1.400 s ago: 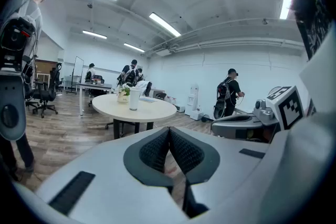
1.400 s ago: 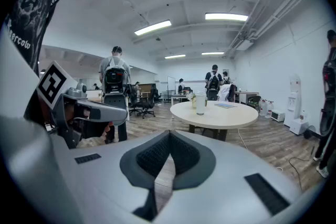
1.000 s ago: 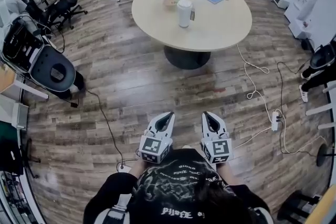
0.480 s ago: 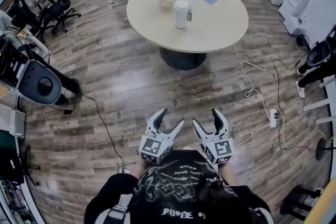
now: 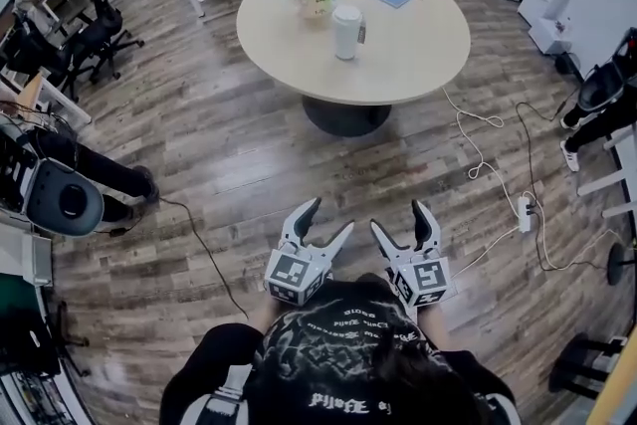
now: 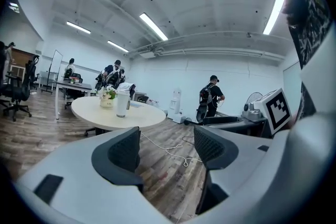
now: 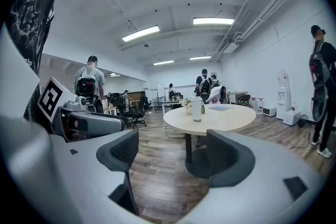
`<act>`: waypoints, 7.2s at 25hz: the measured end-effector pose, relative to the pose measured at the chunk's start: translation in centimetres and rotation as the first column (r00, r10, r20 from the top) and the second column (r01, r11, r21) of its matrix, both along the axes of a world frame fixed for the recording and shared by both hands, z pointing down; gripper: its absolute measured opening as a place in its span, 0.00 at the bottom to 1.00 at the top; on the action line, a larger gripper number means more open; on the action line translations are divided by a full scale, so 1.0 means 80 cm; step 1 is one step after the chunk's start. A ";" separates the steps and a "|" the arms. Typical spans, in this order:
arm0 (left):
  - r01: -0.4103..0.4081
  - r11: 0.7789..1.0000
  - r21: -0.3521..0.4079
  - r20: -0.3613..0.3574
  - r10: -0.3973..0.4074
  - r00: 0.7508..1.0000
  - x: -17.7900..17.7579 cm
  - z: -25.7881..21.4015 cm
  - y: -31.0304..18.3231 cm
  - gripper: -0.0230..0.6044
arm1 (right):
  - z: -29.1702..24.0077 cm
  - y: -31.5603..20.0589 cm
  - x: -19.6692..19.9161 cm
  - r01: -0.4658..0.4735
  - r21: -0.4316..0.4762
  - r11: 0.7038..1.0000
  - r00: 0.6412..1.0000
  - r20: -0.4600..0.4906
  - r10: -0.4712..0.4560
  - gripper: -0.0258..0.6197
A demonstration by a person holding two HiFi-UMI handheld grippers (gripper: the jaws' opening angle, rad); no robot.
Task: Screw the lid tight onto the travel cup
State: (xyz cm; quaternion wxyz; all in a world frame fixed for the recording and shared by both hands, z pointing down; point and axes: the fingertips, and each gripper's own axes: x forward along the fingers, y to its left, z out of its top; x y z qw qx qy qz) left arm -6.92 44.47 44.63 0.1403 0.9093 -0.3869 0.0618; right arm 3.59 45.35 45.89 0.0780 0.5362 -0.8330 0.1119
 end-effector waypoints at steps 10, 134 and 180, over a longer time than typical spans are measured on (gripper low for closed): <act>0.008 1.000 -0.020 -0.011 -0.009 1.000 -0.009 0.014 -0.034 0.56 | 0.028 -0.033 -0.009 0.014 -0.050 0.999 1.000 -0.025 -0.015 0.65; -0.351 0.925 -0.147 0.216 0.376 0.901 0.132 0.152 -0.763 0.67 | 0.027 -0.747 -0.040 0.627 -0.770 -0.119 -0.689 -0.476 -0.546 0.64; -0.216 0.973 -0.087 0.222 0.230 0.947 0.127 0.157 -0.762 0.67 | 0.012 -0.780 -0.060 0.283 -0.453 0.845 0.798 -0.377 -0.470 0.64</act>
